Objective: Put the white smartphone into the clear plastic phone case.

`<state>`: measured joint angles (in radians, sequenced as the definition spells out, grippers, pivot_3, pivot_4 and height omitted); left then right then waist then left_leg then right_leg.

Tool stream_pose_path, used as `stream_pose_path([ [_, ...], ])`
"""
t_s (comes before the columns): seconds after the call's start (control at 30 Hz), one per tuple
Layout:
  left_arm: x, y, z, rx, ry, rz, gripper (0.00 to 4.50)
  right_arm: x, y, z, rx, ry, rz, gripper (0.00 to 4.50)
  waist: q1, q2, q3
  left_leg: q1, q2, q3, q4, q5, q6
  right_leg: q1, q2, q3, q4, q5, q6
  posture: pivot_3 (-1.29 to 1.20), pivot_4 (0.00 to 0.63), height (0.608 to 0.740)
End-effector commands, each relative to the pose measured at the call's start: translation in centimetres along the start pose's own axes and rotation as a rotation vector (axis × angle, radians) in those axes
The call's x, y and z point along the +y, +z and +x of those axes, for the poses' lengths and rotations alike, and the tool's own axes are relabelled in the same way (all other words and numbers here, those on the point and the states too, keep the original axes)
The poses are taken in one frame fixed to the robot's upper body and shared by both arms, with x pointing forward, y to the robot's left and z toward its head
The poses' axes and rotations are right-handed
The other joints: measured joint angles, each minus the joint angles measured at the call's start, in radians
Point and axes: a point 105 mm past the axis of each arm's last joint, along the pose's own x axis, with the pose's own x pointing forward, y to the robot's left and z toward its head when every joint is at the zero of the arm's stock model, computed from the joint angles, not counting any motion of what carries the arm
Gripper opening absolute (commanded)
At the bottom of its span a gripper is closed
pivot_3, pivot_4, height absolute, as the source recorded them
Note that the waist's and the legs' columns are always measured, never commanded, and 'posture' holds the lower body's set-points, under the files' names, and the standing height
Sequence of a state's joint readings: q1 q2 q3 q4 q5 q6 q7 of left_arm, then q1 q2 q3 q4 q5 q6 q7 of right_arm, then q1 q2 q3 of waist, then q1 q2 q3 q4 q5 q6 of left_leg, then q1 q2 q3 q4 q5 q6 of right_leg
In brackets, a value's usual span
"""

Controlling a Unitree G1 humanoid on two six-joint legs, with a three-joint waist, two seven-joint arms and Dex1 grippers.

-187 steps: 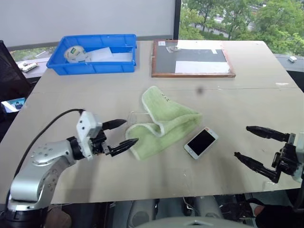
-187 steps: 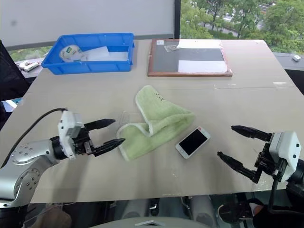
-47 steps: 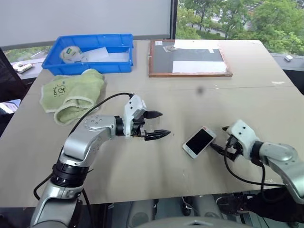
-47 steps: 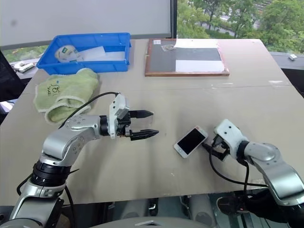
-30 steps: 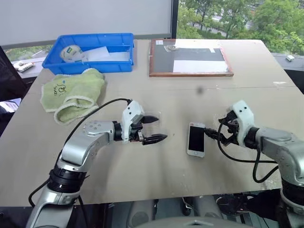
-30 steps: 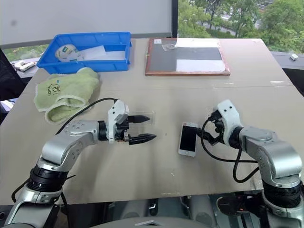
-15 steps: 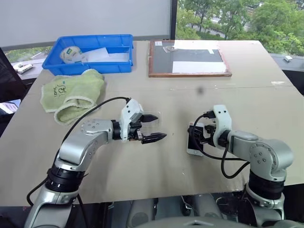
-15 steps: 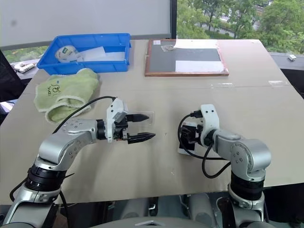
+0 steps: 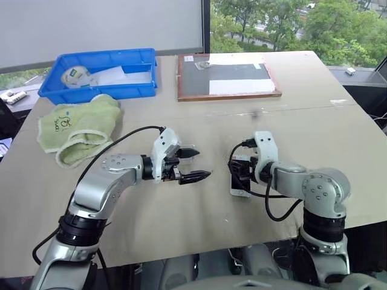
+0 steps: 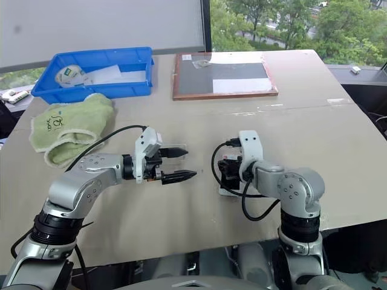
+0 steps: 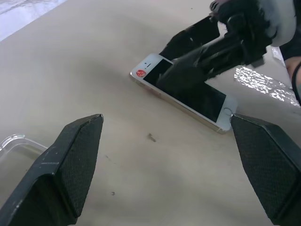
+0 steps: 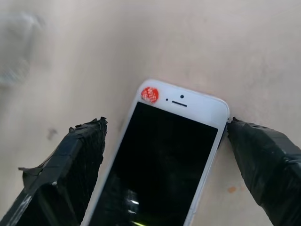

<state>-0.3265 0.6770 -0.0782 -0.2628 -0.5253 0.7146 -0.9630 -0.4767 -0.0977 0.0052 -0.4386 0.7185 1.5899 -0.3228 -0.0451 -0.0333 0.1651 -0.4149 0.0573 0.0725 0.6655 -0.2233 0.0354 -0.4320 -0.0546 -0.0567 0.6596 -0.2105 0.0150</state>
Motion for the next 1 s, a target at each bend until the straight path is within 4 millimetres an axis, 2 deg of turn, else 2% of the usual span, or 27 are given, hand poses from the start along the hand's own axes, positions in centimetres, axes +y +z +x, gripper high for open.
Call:
stream_pose_path([
  [0.03,-0.4,0.8,-0.4,-0.025,-0.007,0.022,4.46,-0.3,-2.0,1.1,0.142,-0.035,-0.113,4.5,0.0,0.0,0.0,0.0,0.0,0.0,0.0,0.0,0.0,0.0,0.0,0.0,-0.001,0.0,0.0,0.0,0.15,0.74],
  [0.23,-0.2,0.7,-0.6,-0.024,-0.005,0.013,4.46,0.0,-2.5,1.7,0.193,-0.04,-0.134,4.5,0.001,-0.002,-0.002,0.0,0.0,-0.001,0.0,-0.001,-0.002,0.0,-0.003,-0.001,-0.003,0.0,-0.001,0.0,0.15,0.74],
  [0.4,-0.2,0.7,-0.8,-0.022,-0.002,0.01,4.46,0.1,-3.6,1.8,0.235,-0.014,-0.11,4.5,0.001,-0.003,-0.003,0.0,0.0,-0.001,0.0,-0.003,-0.005,-0.001,-0.007,-0.002,-0.004,0.0,-0.001,0.0,0.15,0.74],
  [0.57,-0.1,0.7,-0.9,-0.024,0.007,0.013,4.5,-0.1,-4.0,1.4,0.245,0.007,-0.122,3.05,0.003,-0.003,-0.003,0.0,0.0,-0.001,-0.002,-0.003,-0.005,-0.001,-0.009,-0.004,-0.006,0.0,-0.001,0.0,0.15,0.74],
  [0.63,0.0,0.9,-0.9,-0.029,0.013,0.015,4.5,-0.2,-3.7,1.0,0.238,0.01,-0.165,3.0,0.004,-0.002,-0.004,0.0,0.0,-0.001,-0.007,-0.003,-0.005,-0.001,-0.009,-0.005,-0.011,0.001,-0.001,0.0,0.15,0.74],
  [0.7,0.1,0.9,-0.9,-0.033,0.019,0.016,4.5,-0.4,-3.1,0.5,0.221,0.01,-0.241,2.98,0.005,-0.002,-0.004,0.0,-0.001,-0.001,-0.013,0.0,0.0,0.0,-0.009,-0.007,-0.016,0.001,-0.001,0.0,0.15,0.74],
  [0.77,0.2,1.0,-1.0,-0.035,0.025,0.017,4.5,-0.6,-1.6,-0.4,0.18,0.004,-0.386,2.98,0.007,-0.002,-0.004,-0.001,-0.002,0.0,-0.015,0.0,0.0,0.0,-0.009,-0.008,-0.017,0.001,0.0,0.0,0.15,0.74],
  [0.8,0.3,1.0,-1.1,-0.036,0.029,0.016,4.5,-1.1,-0.6,-0.7,0.139,-0.019,-0.466,2.98,0.008,0.0,-0.002,-0.002,-0.002,0.0,-0.017,0.0,0.0,-0.001,-0.008,-0.008,-0.019,0.001,0.0,0.0,0.15,0.74],
  [0.9,0.6,1.1,-1.3,-0.044,0.046,0.018,4.5,-2.8,2.8,-1.7,0.006,0.016,-0.545,2.94,0.024,0.002,-0.001,-0.009,-0.004,0.0,-0.018,0.0,0.0,-0.006,-0.006,-0.008,-0.02,0.0,0.002,0.0,0.15,0.74],
  [1.0,0.8,1.2,-1.4,-0.052,0.057,0.026,4.5,-4.3,4.7,-3.2,-0.079,0.106,-0.749,2.93,0.042,0.005,0.004,-0.02,-0.006,0.0,-0.016,0.0,0.0,-0.015,-0.005,-0.009,-0.019,0.002,0.006,0.0,0.15,0.74],
])
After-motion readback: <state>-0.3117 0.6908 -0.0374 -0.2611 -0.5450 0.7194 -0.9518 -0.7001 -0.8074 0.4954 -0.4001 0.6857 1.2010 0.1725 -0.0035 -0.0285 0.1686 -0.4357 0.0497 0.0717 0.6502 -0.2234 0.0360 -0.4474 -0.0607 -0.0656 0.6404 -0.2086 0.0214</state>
